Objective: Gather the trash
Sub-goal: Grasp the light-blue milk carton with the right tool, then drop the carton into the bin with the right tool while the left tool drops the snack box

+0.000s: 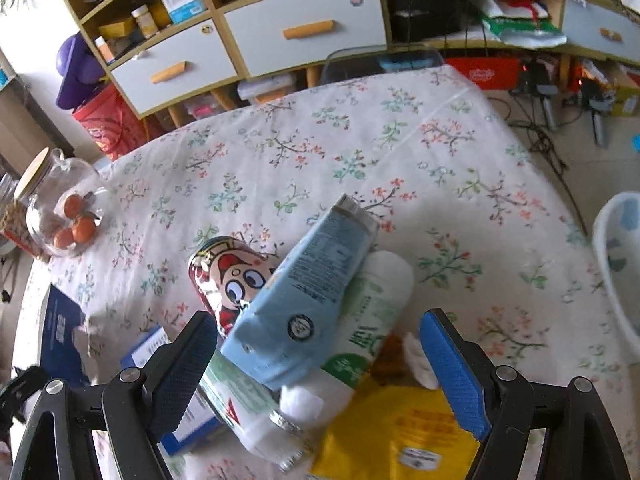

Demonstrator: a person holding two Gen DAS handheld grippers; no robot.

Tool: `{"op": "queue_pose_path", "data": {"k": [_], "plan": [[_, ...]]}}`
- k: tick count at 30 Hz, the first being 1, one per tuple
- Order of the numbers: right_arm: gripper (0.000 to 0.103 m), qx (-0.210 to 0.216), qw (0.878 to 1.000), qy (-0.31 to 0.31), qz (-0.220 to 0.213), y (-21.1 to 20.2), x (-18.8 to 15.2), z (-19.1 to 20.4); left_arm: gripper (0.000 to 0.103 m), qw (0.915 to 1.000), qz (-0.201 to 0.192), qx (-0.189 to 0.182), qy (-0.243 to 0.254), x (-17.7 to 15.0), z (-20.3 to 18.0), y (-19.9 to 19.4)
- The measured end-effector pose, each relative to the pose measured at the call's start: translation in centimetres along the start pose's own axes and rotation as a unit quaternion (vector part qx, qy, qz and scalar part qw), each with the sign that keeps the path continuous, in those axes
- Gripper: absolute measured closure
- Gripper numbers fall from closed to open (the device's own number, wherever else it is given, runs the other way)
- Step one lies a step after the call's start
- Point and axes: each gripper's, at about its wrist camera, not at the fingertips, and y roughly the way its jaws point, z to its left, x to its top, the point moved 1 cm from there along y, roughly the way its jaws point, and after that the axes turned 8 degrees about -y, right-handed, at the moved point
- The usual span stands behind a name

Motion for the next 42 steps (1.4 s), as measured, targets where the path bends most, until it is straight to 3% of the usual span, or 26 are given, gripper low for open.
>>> {"op": "queue_pose_path", "data": {"k": [1,4,7,15,20,33,42], "plan": [[0.021,0.002,1.000,0.004,0.001,0.2,0.0,0.0,0.098,1.0000,-0.001,-0.003,-0.001,0.0,0.0,-0.2],[0.053,0.021,1.000,0.005,0.003,0.5,0.0,0.0,0.098,0.9999,-0.007,-0.008,0.002,-0.2,-0.5,-0.7],[0.063,0.033,0.999,0.011,-0.002,0.1,-0.2,-0.3,0.099,0.9998,-0.011,-0.013,0.004,-0.3,-1.0,-1.2],[0.064,0.054,0.998,-0.009,-0.041,-4.0,-0.4,-0.2,0.101,0.9991,-0.030,-0.029,0.014,-0.6,-3.3,-2.9],[0.064,0.045,0.997,0.001,-0.067,-6.9,-0.3,-2.3,0.101,0.9980,-0.039,-0.048,0.016,-0.9,-5.3,-4.0],[0.063,-0.042,0.991,0.096,-0.087,-12.7,-2.0,-15.5,0.102,0.9933,-0.037,-0.097,0.051,-3.0,-12.9,-4.6],[0.062,-0.082,0.984,0.140,-0.078,-12.9,-3.2,-22.7,0.102,0.9885,-0.021,-0.120,0.090,-4.6,-18.3,-4.2]]}}
